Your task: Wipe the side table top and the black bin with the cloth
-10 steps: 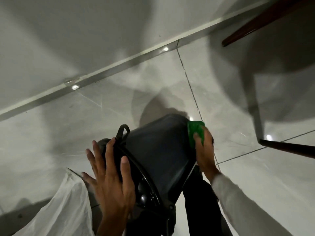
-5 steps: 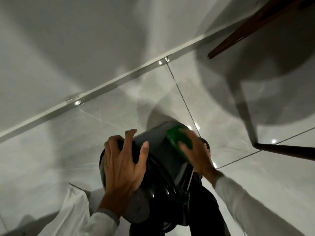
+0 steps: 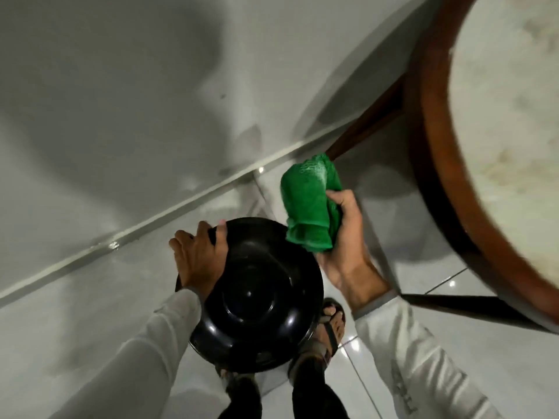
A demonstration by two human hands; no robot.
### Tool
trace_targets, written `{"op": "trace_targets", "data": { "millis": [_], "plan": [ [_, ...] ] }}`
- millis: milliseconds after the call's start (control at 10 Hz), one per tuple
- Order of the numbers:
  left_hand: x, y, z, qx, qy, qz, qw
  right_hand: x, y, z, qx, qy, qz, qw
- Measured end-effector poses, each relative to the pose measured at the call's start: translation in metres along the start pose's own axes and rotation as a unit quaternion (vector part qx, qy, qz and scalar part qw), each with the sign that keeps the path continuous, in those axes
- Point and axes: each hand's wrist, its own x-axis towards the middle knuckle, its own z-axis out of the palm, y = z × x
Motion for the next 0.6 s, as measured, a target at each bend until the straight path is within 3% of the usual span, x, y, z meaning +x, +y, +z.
{"op": "trace_targets", "data": {
  "millis": [100, 200, 300, 400, 500, 600],
  "plan": [
    [0.005, 0.019, -0.015, -0.056, 0.012, -0.011, 0.998, -0.029, -0.038, 0.011, -0.035, -0.03, -0.056, 0.997],
    [-0.005, 0.044, -0.048, -0.064, 0.044, 0.029, 0.997, -0.052, -0.089, -0.003, -0.185, 0.001, -0.232, 0.955],
    [-0.03, 0.096, -0.109, -0.097, 0.117, 0.117, 0.981, -0.066, -0.149, -0.04, -0.455, 0.153, -0.371, 0.795],
    [-0.058, 0.148, -0.16, -0.066, 0.195, 0.198, 0.958, -0.063, -0.197, -0.082, -0.607, 0.256, -0.334, 0.674],
    [-0.079, 0.19, -0.208, -0.015, 0.255, 0.255, 0.933, -0.056, -0.229, -0.097, -0.7, 0.245, -0.231, 0.63],
    [-0.104, 0.21, -0.245, 0.052, 0.293, 0.294, 0.908, -0.067, -0.241, -0.088, -0.767, 0.221, -0.203, 0.567]
  ]
}}
